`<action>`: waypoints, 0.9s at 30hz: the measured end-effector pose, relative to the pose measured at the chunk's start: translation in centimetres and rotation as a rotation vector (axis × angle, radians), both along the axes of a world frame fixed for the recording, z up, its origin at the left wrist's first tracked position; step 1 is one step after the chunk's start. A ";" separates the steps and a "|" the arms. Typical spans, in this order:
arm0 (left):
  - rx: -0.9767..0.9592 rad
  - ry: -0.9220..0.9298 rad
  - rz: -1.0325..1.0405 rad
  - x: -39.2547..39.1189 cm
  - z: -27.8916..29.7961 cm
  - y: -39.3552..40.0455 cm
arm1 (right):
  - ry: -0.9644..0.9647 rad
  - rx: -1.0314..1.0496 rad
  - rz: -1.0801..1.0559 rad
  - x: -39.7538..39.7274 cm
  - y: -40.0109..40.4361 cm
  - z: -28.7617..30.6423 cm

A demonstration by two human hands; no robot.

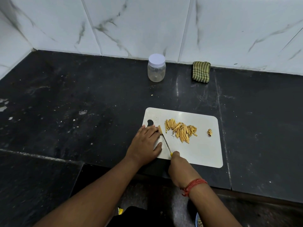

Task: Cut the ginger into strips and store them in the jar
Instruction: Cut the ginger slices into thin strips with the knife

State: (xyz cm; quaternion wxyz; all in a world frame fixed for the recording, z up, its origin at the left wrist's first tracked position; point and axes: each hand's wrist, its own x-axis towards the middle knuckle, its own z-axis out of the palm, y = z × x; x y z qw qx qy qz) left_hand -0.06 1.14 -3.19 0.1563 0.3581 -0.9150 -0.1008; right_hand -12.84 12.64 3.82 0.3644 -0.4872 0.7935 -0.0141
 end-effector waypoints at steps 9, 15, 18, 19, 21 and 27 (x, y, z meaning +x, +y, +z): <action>-0.007 0.043 -0.003 0.0 -0.2 -0.1 | -0.021 -0.070 -0.082 -1.1 -0.5 0.5; -0.001 0.032 -0.007 0.1 -0.3 -0.1 | -0.047 -0.140 -0.063 -0.9 -1.3 0.8; 0.007 0.027 -0.004 0.2 -0.3 -0.1 | -0.048 -0.119 -0.075 -0.9 -2.4 0.6; 0.008 0.025 -0.002 0.2 -0.3 -0.1 | -0.053 -0.113 -0.075 -0.8 -2.7 0.4; 0.003 0.017 -0.004 0.2 -0.2 -0.1 | -0.073 -0.105 -0.071 -0.7 -3.0 0.3; -0.009 0.015 -0.017 0.2 -0.3 -0.1 | -0.110 -0.067 -0.060 -0.6 -3.7 0.4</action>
